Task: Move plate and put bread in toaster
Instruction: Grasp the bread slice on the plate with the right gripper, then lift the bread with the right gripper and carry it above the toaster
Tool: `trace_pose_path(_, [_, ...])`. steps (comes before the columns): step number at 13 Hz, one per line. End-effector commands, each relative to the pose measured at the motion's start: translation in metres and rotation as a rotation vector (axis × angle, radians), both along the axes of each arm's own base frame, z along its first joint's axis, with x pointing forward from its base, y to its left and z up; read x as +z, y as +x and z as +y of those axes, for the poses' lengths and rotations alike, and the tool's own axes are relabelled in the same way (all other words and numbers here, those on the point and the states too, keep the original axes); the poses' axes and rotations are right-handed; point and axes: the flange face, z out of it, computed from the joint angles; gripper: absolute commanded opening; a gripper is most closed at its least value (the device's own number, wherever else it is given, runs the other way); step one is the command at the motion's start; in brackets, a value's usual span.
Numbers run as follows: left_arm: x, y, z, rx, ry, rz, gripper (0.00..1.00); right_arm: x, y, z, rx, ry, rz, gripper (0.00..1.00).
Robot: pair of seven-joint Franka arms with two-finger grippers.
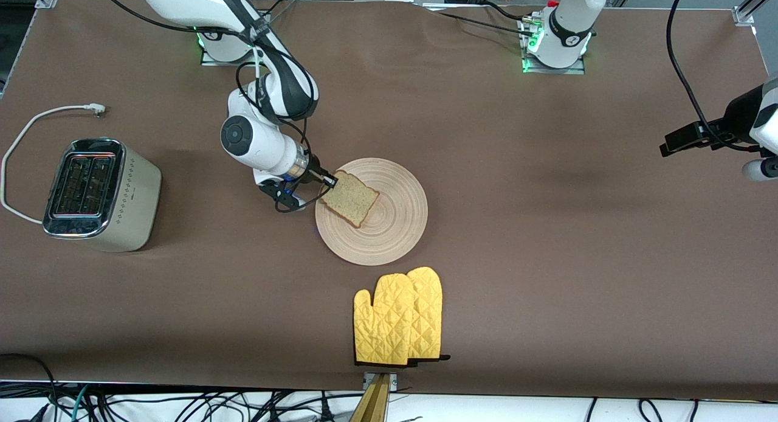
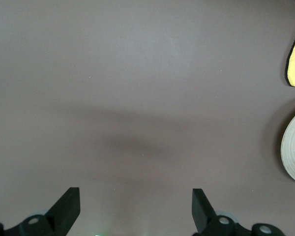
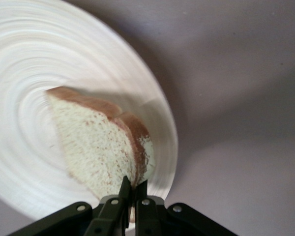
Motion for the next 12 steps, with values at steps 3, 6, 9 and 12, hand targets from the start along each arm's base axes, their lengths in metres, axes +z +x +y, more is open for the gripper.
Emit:
trace_pose_path(3, [0.000,-0.001,-0.001,0.015,-0.023,0.007,1.00,0.089,0.028,-0.025,0.033,-0.002,0.013,0.00])
trace_pose_path(6, [-0.001,-0.001,-0.001,0.014,-0.023,0.009,1.00,0.150,0.048,-0.050,0.113,-0.096,0.019,0.00])
trace_pose_path(9, [-0.001,-0.001,-0.001,0.015,-0.023,0.009,1.00,0.204,0.065,-0.116,0.244,-0.119,0.092,0.00])
trace_pose_path(12, [-0.002,0.000,-0.001,0.015,-0.022,0.010,1.00,0.237,0.069,-0.193,0.339,-0.119,0.164,0.00])
